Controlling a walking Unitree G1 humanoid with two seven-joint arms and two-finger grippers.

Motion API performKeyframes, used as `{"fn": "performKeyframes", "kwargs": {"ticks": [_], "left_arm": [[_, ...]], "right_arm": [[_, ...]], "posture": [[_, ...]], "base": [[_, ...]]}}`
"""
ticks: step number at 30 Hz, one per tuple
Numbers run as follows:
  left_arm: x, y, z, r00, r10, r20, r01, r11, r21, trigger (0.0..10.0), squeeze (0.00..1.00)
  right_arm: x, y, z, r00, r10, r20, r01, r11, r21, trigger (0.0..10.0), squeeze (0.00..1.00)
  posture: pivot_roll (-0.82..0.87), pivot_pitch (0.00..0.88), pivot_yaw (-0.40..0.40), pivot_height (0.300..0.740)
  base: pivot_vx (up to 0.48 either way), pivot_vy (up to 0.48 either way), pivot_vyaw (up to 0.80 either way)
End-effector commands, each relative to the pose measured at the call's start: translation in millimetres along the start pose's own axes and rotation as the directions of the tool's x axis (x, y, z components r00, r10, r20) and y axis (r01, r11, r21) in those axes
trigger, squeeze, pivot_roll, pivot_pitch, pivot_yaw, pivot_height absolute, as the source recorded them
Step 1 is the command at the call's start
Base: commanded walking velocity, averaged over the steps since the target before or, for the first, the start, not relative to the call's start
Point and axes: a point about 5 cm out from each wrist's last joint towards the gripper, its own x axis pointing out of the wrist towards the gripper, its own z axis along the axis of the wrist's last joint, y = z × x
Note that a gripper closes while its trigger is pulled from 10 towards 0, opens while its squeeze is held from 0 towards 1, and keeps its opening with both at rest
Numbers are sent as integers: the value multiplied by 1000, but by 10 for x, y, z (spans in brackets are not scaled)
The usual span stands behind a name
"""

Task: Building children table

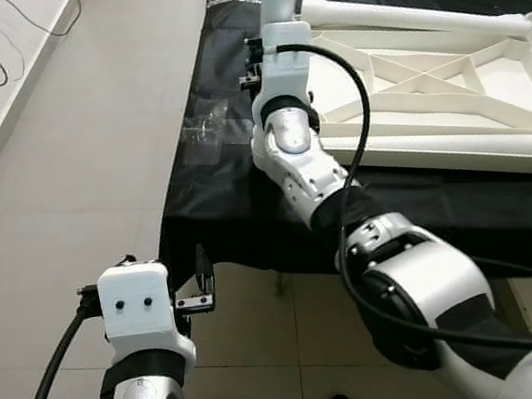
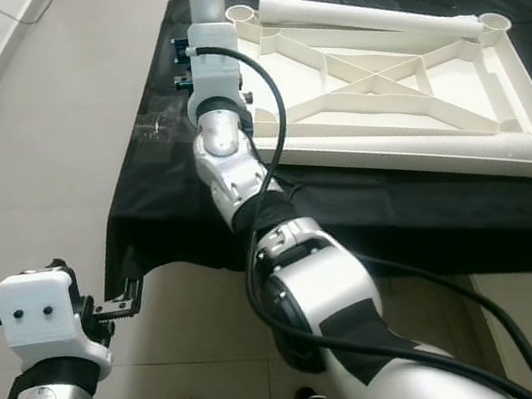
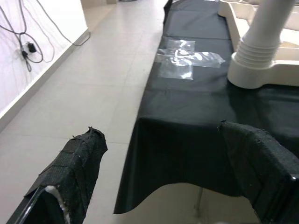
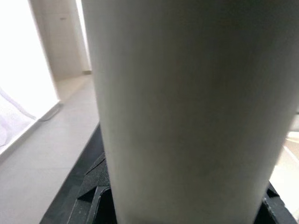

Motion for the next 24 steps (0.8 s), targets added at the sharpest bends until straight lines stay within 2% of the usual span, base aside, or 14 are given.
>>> {"fn": "performKeyframes", "kwargs": {"ticks": [1, 2, 4, 5, 6, 11, 16, 24], "left_arm": [[-13, 0, -6, 1000, 3, -3, -3, 1000, -5, 10000, 0], [-13, 0, -6, 1000, 3, -3, -3, 1000, -5, 10000, 0], [-6, 1, -7, 1000, 3, -2, -3, 1000, -4, 10000, 0], [-6, 1, -7, 1000, 3, -2, -3, 1000, -4, 10000, 0], [7, -2, -9, 1000, 0, 0, 0, 1000, -3, 10000, 0], [20, -9, -7, 1000, -4, 4, 4, 1000, -2, 10000, 0], [13, -11, -16, 1000, -3, 0, 3, 1000, -3, 10000, 0], [17, -25, -19, 1000, -11, 1, 11, 1000, -1, 10000, 0]], "right_arm": [[-100, -285, -470, 960, -209, -185, 202, 978, -58, 10000, 0], [-100, -285, -470, 960, -209, -185, 202, 978, -58, 10000, 0], [-176, -273, -452, 914, -374, -156, 351, 923, -155, 10000, 0], [-176, -273, -452, 914, -374, -156, 351, 923, -155, 10000, 0], [-274, -219, -476, 875, -460, -152, 435, 884, -168, 10000, 0], [-345, -206, -524, 838, -516, -178, 494, 855, -156, 10000, 0], [-382, -250, -580, 761, -596, -257, 582, 802, -134, 10000, 0], [-400, -272, -598, 722, -620, -307, 614, 779, -128, 10000, 0]], "posture": [[32, 300, -64, 740], [32, 300, -64, 740], [35, 299, -60, 740], [35, 299, -60, 740], [38, 298, -55, 740], [39, 299, -56, 740], [46, 300, -52, 740], [43, 298, -47, 740]], "base": [[0, 0, 0], [0, 0, 0], [0, 0, 0], [0, 0, 0], [0, 0, 0], [0, 0, 0], [0, 0, 0], [0, 0, 0]]}}
